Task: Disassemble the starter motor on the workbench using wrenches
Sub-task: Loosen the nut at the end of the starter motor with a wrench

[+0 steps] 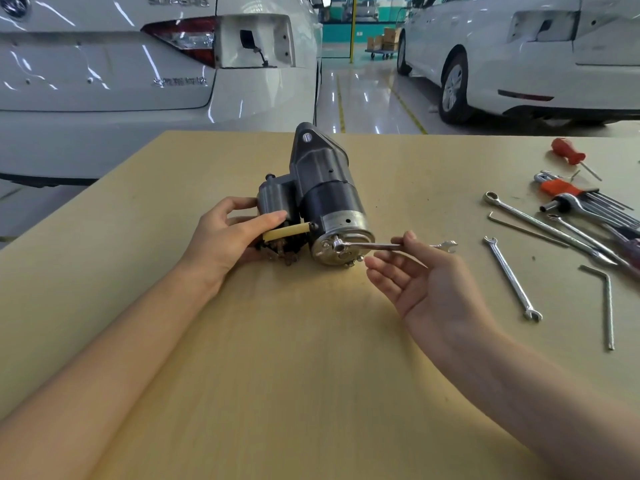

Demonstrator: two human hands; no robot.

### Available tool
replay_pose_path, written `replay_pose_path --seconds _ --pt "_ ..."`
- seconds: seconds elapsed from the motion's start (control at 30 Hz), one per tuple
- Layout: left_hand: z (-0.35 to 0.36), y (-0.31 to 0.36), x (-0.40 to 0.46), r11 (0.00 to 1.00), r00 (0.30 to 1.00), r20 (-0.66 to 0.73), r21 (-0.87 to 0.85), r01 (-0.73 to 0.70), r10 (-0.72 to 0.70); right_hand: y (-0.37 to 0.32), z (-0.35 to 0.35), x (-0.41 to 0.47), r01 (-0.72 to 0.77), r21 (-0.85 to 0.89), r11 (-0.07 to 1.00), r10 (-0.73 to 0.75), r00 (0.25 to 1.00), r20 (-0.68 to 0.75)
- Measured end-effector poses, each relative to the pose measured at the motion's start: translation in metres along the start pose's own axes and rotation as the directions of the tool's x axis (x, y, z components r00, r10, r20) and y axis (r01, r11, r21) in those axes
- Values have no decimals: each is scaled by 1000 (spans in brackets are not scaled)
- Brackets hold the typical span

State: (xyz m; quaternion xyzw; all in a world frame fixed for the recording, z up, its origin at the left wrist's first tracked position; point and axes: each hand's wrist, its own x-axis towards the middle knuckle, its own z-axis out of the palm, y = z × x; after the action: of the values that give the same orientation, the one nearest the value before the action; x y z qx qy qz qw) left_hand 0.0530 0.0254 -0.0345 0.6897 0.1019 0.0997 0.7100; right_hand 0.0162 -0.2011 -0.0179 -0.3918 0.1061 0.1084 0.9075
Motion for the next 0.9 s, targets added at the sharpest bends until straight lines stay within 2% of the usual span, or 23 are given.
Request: replay_pose_path --seconds 0.13,0.27,0.37,0.43,0.5,0.57,0.63,0.7,0.73,0.83,0.9 --pt "0 0 0 1000 1000 4 -1 -2 2 0 0 1 -10 27 1000 10 1000 -18" --pt "0 2 0 999 1000 -7 44 -19 20 -3 -1 1 50 0 999 -49 997 62" --pt "2 4 1 999 1000 -8 43 -9 9 -11 1 2 209 -164 964 -183 970 160" --pt "7 5 3 999 1000 -5 40 -1 2 -20 4 0 364 -335 869 -292 924 245" --pt "14 5 5 999 1000 0 45 2 -2 -29 8 -3 507 -494 706 -370 859 354" --pt "23 6 9 998 1000 5 62 3 -4 -38 14 -5 617 -633 468 -398 786 472" --pt "33 7 13 996 1000 12 87 14 -15 -48 22 -4 700 -710 76 -374 680 631" --pt "43 7 17 995 1000 16 104 12 -14 -52 33 -2 710 -640 -293 -246 591 768" --pt "49 6 18 994 1000 18 108 1 -3 -51 40 -1 698 -590 -405 -157 583 797" --pt "64 3 19 998 1000 15 64 5 -6 -34 48 3 632 -446 -633 67 619 782" --pt "74 1 19 998 1000 -10 59 -3 4 -22 42 4 571 -342 -746 147 643 752"
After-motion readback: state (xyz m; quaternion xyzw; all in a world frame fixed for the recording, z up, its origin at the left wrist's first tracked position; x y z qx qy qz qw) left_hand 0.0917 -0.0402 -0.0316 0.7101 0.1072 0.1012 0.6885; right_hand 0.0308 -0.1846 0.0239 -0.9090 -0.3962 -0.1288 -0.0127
